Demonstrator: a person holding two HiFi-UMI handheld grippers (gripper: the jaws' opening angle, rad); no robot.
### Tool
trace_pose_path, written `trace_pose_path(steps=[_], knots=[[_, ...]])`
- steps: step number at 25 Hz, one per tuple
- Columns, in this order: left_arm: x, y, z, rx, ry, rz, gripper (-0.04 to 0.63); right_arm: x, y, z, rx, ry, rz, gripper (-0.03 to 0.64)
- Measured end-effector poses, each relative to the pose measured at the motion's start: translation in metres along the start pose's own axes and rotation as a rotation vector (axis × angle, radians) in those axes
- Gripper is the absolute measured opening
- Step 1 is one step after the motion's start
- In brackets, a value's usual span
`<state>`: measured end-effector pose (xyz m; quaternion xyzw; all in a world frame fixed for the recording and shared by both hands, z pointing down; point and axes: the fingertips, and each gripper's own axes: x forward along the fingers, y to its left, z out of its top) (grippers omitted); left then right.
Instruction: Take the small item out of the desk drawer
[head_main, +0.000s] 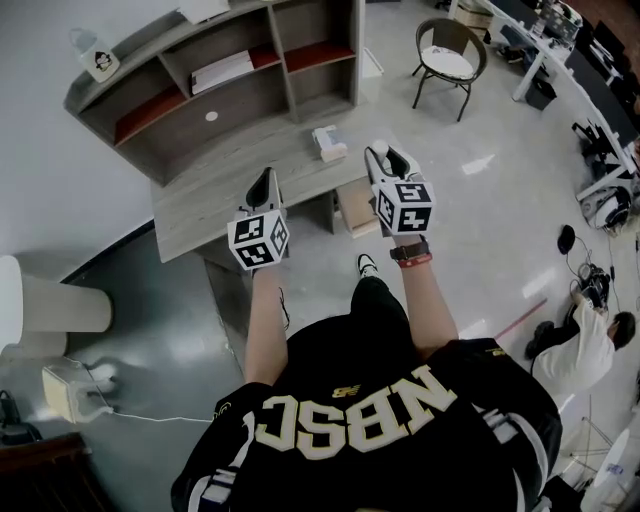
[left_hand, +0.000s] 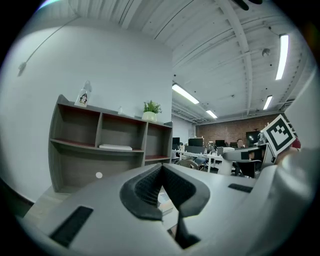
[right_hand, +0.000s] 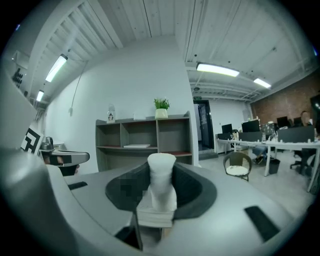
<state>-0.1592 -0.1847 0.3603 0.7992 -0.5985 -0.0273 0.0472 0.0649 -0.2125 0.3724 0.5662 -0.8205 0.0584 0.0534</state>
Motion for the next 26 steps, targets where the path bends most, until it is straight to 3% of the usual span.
trace_pose_path(steps=[5,14,20,26], knots=[[-0.005,-0.009,0.024,0.019,-0.048,-0.003,0.012,-0.008,0.009,0.03,-0.033,-0.081,0.006,0.138],[-0.009,-0.016,0.04,0.042,-0.085,-0.007,0.012,-0.012,0.012,0.039,-0.04,-0.121,0.013,0.138],[0.002,-0.019,0.031,0.027,-0.074,-0.009,0.012,-0.005,0.007,0.033,-0.038,-0.105,0.024,0.138],[0.037,-0.016,-0.008,0.015,-0.009,-0.014,0.012,0.025,-0.012,0.007,-0.026,-0.048,0.022,0.138]])
